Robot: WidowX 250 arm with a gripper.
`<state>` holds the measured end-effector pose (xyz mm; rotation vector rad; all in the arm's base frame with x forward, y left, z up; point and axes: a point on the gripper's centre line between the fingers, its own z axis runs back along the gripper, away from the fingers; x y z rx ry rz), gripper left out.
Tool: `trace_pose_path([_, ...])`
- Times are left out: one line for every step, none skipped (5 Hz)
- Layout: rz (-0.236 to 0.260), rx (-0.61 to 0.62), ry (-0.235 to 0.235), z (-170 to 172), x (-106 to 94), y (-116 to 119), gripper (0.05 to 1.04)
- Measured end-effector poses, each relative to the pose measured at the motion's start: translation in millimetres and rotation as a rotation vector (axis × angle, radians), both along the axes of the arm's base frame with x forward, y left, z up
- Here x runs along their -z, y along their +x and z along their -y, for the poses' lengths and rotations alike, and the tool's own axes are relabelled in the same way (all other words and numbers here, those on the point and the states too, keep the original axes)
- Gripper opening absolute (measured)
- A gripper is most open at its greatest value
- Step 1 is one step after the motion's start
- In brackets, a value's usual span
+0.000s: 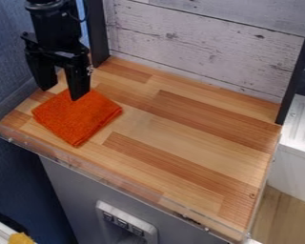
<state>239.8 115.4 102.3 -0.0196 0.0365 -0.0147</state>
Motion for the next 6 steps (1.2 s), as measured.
trace_pose_path([-0.018, 0.000, -0.009, 0.1, 2.6, -0.2, 1.000])
trace_pose_path([-0.002, 0.011, 0.001, 0.7, -0.8, 8.7, 1.000])
trace_pose_path([0.016, 0.030, 0.006, 3.2, -4.8, 17.7, 1.000])
trace_pose_path([0.030, 0.050, 0.012, 1.8, -10.6, 27.6, 0.996])
trace_pose_path([0.043, 0.065, 0.016, 2.4, -13.4, 34.9, 0.999])
trace_pose_path([0.056, 0.074, 0.022, 1.1, -15.8, 41.7, 0.999])
